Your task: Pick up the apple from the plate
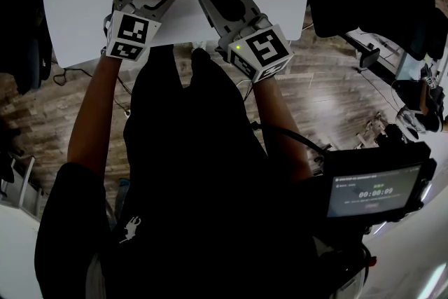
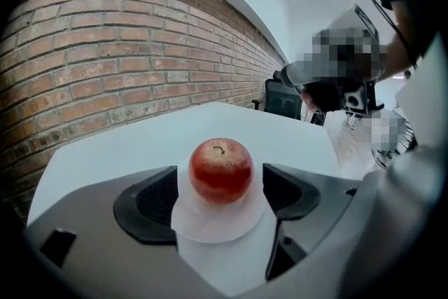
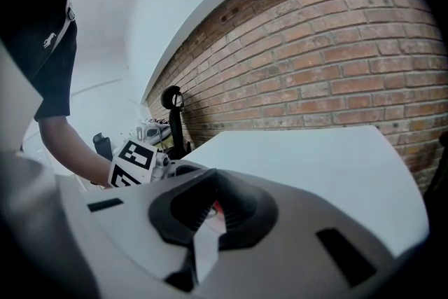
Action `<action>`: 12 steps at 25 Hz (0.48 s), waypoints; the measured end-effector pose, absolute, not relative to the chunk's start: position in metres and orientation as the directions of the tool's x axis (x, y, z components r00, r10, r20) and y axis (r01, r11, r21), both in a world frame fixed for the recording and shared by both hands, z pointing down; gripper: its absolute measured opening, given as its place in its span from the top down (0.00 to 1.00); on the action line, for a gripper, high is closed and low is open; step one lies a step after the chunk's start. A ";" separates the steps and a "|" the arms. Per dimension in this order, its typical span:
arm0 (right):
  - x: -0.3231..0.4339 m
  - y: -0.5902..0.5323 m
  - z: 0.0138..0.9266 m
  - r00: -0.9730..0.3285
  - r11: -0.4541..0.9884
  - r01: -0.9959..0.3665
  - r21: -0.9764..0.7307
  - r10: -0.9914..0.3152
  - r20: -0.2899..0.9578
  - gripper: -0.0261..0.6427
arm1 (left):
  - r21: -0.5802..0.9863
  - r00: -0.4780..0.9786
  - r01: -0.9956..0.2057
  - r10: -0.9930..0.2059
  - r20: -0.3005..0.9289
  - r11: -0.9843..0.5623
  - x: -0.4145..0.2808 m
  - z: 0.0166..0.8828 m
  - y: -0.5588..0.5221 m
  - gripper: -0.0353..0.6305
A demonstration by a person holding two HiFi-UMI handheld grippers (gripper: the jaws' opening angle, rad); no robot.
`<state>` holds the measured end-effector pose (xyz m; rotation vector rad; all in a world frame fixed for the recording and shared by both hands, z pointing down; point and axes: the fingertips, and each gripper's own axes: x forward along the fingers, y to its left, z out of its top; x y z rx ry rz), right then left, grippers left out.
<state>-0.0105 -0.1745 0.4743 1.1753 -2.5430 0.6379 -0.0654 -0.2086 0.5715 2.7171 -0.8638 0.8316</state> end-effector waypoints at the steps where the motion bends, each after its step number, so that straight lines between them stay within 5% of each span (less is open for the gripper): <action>1: -0.010 -0.173 0.475 -0.635 0.574 -0.770 -0.278 -0.651 0.416 0.95 | -0.008 0.675 -0.575 -0.480 0.561 -0.818 -0.065 0.573 -0.208 0.39; 12: -0.007 -0.172 0.473 -0.629 0.568 -0.776 -0.274 -0.659 0.413 0.95 | -0.039 0.648 -0.566 -0.474 0.596 -0.823 -0.063 0.593 -0.210 0.36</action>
